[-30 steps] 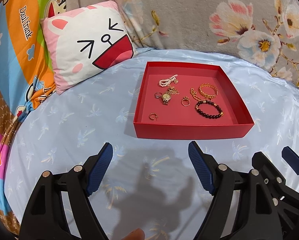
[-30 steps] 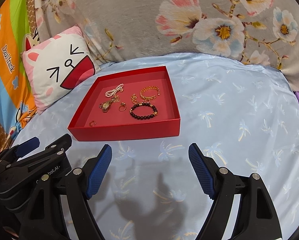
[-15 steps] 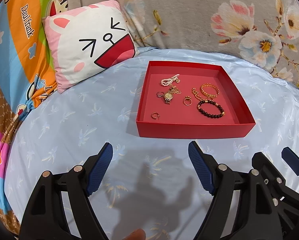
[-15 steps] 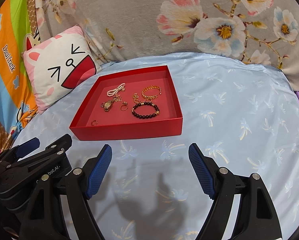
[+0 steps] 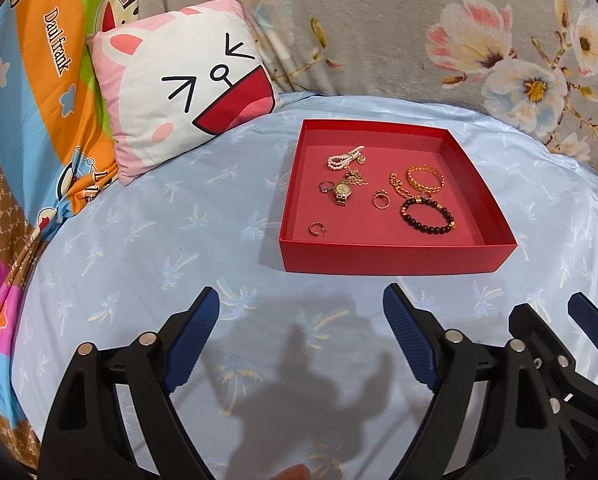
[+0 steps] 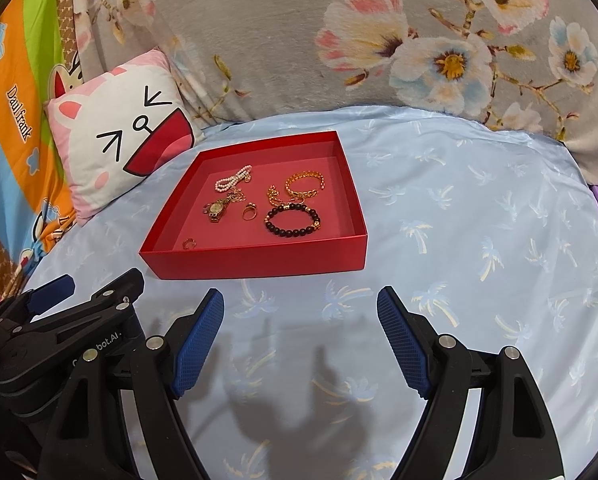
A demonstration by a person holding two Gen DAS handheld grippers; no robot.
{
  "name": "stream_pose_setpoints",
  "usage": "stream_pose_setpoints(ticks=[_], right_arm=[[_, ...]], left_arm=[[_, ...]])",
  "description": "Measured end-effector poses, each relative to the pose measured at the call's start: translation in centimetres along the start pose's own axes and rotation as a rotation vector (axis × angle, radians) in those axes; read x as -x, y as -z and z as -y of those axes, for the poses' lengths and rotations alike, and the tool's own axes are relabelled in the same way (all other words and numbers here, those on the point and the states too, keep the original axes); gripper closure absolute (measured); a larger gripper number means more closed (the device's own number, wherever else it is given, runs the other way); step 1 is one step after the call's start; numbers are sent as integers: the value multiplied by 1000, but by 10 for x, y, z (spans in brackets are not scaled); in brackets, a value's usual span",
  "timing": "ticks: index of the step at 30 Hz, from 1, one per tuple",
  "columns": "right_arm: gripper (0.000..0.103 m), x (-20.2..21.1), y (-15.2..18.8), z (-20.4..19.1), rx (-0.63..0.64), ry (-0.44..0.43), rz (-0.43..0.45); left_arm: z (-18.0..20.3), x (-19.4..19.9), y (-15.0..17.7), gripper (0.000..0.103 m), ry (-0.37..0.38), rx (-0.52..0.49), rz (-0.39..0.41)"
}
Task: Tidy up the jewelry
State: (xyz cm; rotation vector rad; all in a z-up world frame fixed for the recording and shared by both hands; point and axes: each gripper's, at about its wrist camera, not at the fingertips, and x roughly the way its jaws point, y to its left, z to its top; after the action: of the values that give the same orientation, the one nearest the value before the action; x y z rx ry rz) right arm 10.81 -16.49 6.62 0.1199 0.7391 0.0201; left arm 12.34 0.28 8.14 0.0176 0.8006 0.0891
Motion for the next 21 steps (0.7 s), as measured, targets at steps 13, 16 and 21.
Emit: stream_pose_setpoints(ticks=[13,16,21], right_arm=[[17,-2,2,3,-30,-3,6],[17,-3,2,3,-23,4,6],[17,-4,4,3,-19,9,2]], left_arm=[[-5,-1,-1,6,-20,12,0],[-7,-3,0,5,-18,15,-4],[-6,-5,1,5,-19,13,-13]])
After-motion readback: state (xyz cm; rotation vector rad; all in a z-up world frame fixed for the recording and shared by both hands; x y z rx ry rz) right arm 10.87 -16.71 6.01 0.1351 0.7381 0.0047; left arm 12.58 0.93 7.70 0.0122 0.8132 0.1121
